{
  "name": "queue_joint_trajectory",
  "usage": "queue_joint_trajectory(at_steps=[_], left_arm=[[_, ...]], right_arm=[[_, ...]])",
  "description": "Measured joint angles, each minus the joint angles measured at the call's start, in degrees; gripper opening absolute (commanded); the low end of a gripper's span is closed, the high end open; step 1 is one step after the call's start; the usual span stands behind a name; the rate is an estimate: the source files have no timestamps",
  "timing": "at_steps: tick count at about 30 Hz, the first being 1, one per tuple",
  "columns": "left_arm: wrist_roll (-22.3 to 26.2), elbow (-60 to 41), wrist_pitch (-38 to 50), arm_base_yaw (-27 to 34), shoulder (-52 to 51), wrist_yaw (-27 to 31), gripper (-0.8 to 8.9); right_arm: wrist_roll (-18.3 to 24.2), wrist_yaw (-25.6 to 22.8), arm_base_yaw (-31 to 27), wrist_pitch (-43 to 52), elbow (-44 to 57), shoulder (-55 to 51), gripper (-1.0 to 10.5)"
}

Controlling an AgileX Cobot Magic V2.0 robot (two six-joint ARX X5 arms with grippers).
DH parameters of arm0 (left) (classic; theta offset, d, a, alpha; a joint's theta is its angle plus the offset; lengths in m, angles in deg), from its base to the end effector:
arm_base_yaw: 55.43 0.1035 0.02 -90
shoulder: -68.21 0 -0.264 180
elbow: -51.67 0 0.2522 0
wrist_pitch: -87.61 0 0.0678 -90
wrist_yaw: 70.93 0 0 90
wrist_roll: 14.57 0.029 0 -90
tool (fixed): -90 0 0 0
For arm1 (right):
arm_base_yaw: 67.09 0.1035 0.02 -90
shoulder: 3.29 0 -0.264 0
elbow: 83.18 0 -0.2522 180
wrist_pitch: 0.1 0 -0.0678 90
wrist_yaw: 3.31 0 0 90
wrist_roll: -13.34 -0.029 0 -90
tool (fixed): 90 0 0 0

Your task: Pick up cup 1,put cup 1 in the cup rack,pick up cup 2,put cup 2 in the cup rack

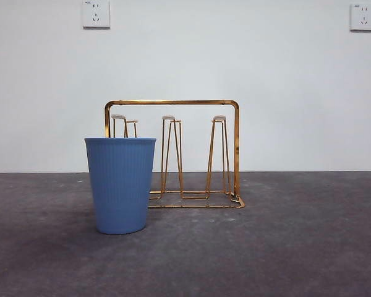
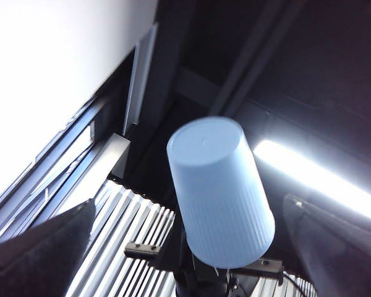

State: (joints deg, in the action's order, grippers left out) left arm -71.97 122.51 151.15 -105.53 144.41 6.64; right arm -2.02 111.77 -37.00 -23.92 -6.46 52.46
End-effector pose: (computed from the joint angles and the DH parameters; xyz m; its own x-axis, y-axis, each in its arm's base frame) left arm 0.1612 -0.2025 0.4180 0.1651 -0.5331 0.8298 0.9020 -0.2586 -0.3456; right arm 0.1044 0.0747 0.5456 0.5050 0.7825 0.3642 -0.8538 0.5146 0.0782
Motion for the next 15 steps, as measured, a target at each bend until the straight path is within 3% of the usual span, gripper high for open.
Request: queue_joint_trajectory(at_steps=[8,15], left_arm=[[1.0,4.4,0.0,-0.1,2.4,0.3,6.88],[1.9,5.5,0.0,-0.1,2.4,0.5,6.86]], right_arm=[[4.2,-4.8,8.3,-0.6,0.2,7.1,-0.1],[7.3,-6.9,11.5,-0.6,0.3,8.6,-0.1]])
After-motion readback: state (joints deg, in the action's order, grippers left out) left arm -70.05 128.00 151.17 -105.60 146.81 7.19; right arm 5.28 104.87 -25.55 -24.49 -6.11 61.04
